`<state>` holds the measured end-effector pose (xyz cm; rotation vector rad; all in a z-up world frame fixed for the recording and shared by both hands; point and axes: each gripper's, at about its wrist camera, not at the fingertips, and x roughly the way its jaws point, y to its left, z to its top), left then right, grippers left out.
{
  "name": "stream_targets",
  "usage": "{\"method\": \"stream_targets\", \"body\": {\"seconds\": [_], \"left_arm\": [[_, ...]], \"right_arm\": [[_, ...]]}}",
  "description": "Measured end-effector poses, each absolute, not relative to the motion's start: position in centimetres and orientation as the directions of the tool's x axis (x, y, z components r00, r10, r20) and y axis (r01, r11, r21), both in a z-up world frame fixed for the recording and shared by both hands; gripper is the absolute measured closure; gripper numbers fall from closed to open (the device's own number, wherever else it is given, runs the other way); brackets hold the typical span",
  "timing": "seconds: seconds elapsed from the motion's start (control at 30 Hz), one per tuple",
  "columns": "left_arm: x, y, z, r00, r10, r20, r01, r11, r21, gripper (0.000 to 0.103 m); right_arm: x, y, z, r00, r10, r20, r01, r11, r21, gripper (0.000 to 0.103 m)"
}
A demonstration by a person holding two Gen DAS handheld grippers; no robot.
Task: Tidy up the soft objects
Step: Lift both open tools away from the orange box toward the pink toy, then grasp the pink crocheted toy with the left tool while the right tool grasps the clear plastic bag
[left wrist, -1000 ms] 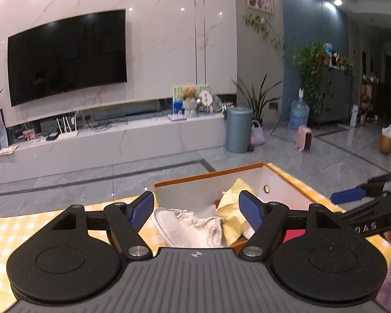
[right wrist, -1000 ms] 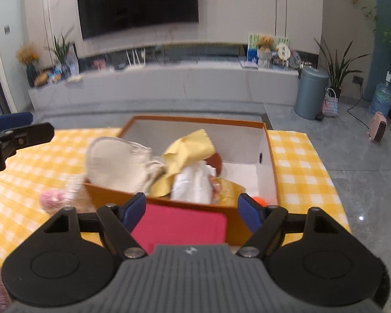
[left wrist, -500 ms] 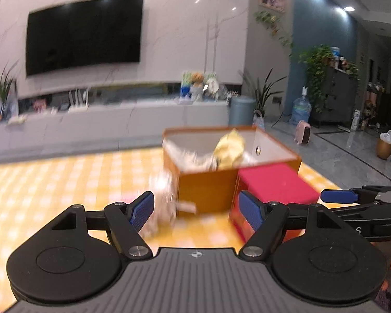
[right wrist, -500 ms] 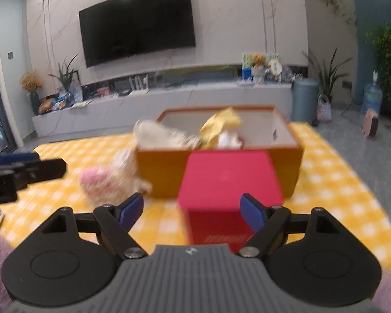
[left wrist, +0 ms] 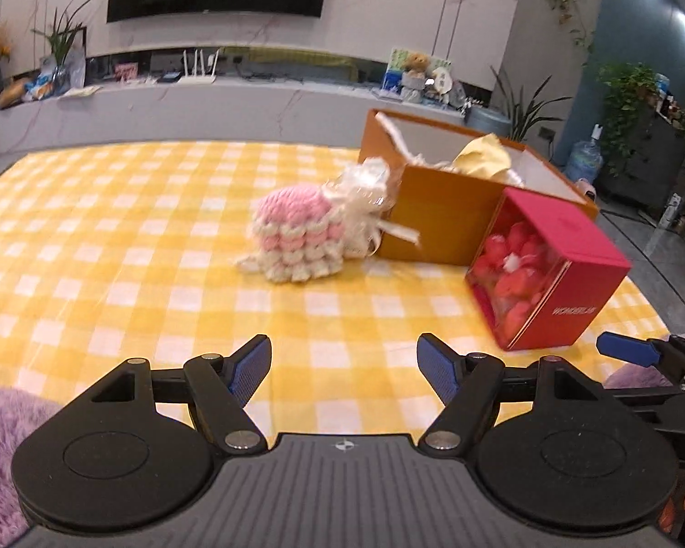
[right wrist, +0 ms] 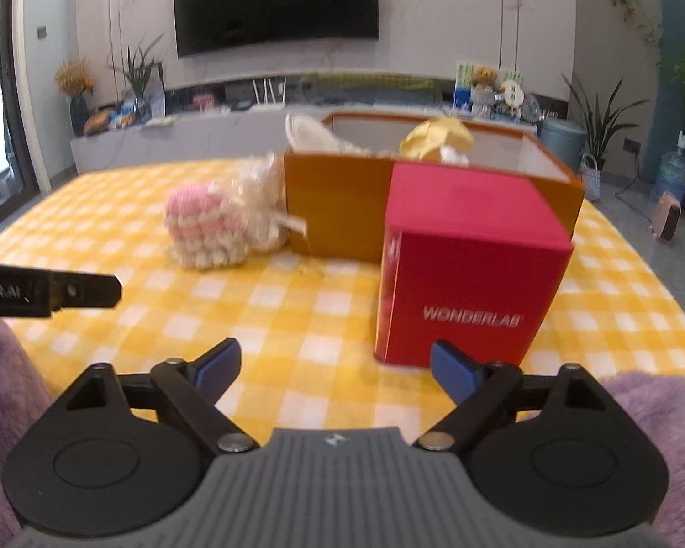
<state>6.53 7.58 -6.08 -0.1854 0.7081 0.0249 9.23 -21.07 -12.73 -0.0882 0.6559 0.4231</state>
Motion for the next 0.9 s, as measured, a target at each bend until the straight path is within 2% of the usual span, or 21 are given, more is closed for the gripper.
{"method": "stream_targets", "body": {"seconds": [0.2,0.43,0.63,0.9], "left_arm": [[6.8,8.2,-7.6,0.714,-0.057,-0.698,-0.108,0.976,-0.191,0.019],[7.4,8.2,-8.4,0.689,-0.075,-0.721,-0.123,0.968,-0.218,0.023],[9.4,9.3,-6.2,0.718,-0.073,-0.692,-0.055,0.985,-0.162,0.026],[14.8,11.8,-4.0,0.751,-0.04,-0.659,0.02,0.999,-0.038,0.018]], "right_arm": [[10.2,-20.7,-14.1,0.657,0.333,-0.676,-0.4,0.915,0.062,0.013],[11.0,-19.3,-14.6,0.639,0.378,-0.67,-0.435,0.896,0.09,0.014],[12.4,-16.4,-13.4,0.624,0.452,-0.638,-0.527,0.846,0.083,0.024],[16.4,-12.8,-13.1,0.593,0.481,-0.646,-0.572,0.816,0.083,0.036]]}}
